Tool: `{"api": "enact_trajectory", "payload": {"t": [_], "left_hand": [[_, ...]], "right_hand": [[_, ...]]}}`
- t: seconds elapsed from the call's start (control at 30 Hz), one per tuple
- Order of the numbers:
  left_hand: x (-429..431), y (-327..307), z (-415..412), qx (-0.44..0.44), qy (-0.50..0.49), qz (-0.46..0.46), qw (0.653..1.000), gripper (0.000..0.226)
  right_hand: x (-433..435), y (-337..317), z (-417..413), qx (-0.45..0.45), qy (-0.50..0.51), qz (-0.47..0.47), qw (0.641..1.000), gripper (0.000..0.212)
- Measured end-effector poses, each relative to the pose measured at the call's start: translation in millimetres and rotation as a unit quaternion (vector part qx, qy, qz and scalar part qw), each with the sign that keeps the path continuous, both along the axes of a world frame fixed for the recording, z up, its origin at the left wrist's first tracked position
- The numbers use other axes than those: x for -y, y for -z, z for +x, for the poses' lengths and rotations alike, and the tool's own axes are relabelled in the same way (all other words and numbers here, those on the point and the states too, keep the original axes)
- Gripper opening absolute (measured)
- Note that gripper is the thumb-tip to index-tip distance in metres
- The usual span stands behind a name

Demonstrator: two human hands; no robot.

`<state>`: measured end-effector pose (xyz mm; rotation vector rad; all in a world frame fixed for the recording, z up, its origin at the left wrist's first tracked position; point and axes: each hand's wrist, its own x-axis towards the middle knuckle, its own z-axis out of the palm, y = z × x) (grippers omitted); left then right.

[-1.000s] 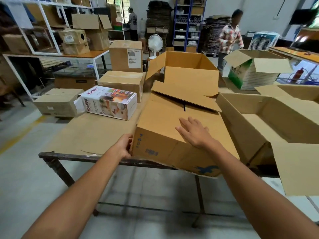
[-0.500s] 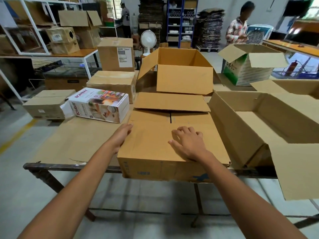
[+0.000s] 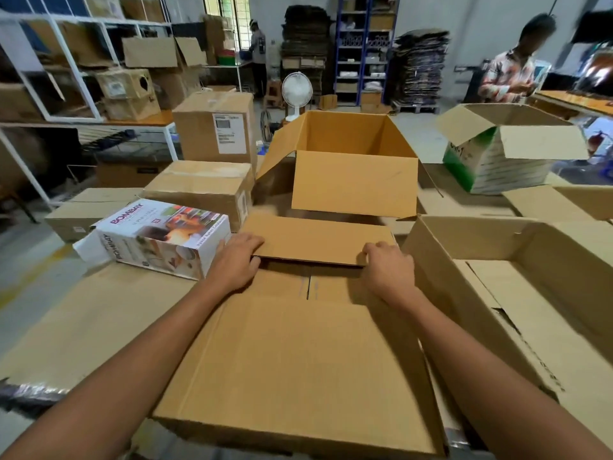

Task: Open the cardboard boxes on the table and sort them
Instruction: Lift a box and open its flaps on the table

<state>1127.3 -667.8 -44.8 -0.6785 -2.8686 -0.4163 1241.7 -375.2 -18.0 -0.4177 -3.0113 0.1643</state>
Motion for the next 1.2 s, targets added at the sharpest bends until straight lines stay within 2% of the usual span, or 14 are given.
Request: {"api": "enact_trajectory", "payload": {"t": [0.13,0.27,0.33,0.4,0.5,0.57,0.6,0.73,0.8,0.9,1.07,1.2], "left_hand": [[-12.2,-36.4,-34.2,-0.082,-0.025,0.147,0.985,0.025],[-34.7,-81.8,-79.3,-0.134,-0.029,0.194,0.971,0.032],[-51.5,-88.7,-102.8,-0.158,-0.048,0.209,0.964,0.045],[-67.0,-84.0,-123.6,-0.159,-0.092,0.246,0.952,0.060],[-87.5,-63.8,-146.8,-0.104,-0.149,0.286,0.941,0.079],[-96.6,-43.0,-156.0,-0.067,-0.168,0.243,0.953,0.080],[-96.3,-30.0,-160.3,-0.050,-0.171,0.208,0.962,0.078],[-80.0,16.5,-175.8,0.041,-0.142,0.028,0.989,0.048],[-79.8,21.5,-180.1,0.046,-0.145,-0.047,0.987,0.046],[-86.9,21.3,-180.4,0.048,-0.161,-0.114,0.979,0.059],[-86.7,24.4,-181.6,0.052,-0.173,-0.120,0.976,0.062],[-83.8,16.7,-169.9,0.077,-0.154,-0.110,0.979,0.062]], "right_hand": [[-35.5,-30.6,-28.9,-0.133,-0.009,-0.016,0.991,0.023],[-65.0,-52.6,-71.3,-0.255,0.001,-0.027,0.967,0.028],[-72.0,-52.1,-95.8,-0.296,0.027,-0.059,0.953,0.045],[-78.0,-43.5,-117.8,-0.313,0.070,-0.094,0.943,0.071],[-87.0,-22.9,-142.5,-0.283,0.087,-0.142,0.945,0.101],[-90.3,-3.9,-153.6,-0.226,0.070,-0.163,0.958,0.104],[-91.0,7.3,-156.9,-0.193,0.062,-0.173,0.964,0.098],[-99.5,48.3,-161.3,-0.070,0.066,-0.194,0.976,0.039],[-104.3,55.4,-166.3,-0.012,0.065,-0.178,0.982,0.046],[-109.6,59.9,-172.7,0.030,0.067,-0.149,0.986,0.061],[-107.1,64.9,-172.7,0.012,0.068,-0.106,0.992,0.061],[-100.0,56.4,-164.9,-0.022,0.064,-0.136,0.988,0.054]]}}
